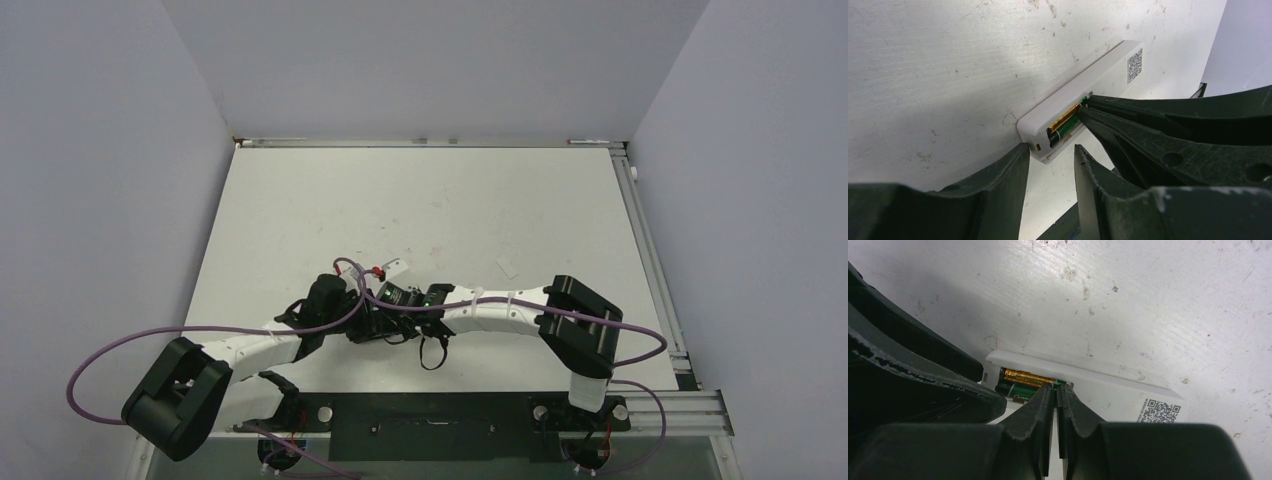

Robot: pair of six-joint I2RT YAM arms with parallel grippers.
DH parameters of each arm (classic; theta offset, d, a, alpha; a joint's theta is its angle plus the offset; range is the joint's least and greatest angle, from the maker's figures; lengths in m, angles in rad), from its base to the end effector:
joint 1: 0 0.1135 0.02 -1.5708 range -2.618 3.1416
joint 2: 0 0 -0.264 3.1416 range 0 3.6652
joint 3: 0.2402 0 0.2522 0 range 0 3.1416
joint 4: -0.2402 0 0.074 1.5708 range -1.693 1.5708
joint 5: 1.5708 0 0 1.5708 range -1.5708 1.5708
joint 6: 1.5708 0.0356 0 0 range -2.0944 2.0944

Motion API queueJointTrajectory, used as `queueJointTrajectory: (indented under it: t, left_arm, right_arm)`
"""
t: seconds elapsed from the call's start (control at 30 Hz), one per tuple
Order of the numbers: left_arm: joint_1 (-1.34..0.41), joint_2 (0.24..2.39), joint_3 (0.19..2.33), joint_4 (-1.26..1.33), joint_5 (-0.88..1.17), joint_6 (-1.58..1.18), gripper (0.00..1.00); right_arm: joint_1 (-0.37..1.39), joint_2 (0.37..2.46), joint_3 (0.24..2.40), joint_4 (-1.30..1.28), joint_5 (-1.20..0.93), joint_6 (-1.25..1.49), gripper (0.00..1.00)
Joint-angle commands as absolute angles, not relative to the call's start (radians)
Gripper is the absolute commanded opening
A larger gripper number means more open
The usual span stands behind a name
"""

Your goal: Load the batteries into the remote control

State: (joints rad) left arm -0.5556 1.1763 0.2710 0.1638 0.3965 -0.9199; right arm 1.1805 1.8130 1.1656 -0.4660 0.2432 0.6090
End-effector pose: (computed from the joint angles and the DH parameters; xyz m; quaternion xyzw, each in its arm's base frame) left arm 0.1591 -0.1149 0.1294 -0.0845 0.8969 -0.3991 0.1710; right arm 0.1460 0.3323 0.1725 -0.2461 0.9353 0.1016 0.2330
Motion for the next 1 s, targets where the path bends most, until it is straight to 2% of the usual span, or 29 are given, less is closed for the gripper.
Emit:
queueJointTrajectory:
  t: [0.0,0.37,0.63,0.97]
  left_arm:
    - [-0.557,1.155,0.299,0.17,0.388,-0.901,0.35]
    - [-0.552,1.125,0.297,0.133,0.376,-0.893,0.35]
    - [-0.537,1.086,0.307,0.083,0.364,-0.88,0.36]
    - [-0.535,1.049,0.372,0.004,0.335,-0.849,0.36]
  right_arm:
    - [1.213,1.9,1.18,-0.508,0.256,0.619,0.09]
    - [1.243,1.934,1.255,-0.576,0.341,0.627,0.09]
    - [1.243,1.849,1.276,-0.597,0.42,0.642,0.09]
    - [1.241,1.688,1.177,-0.561,0.426,0.666,0.09]
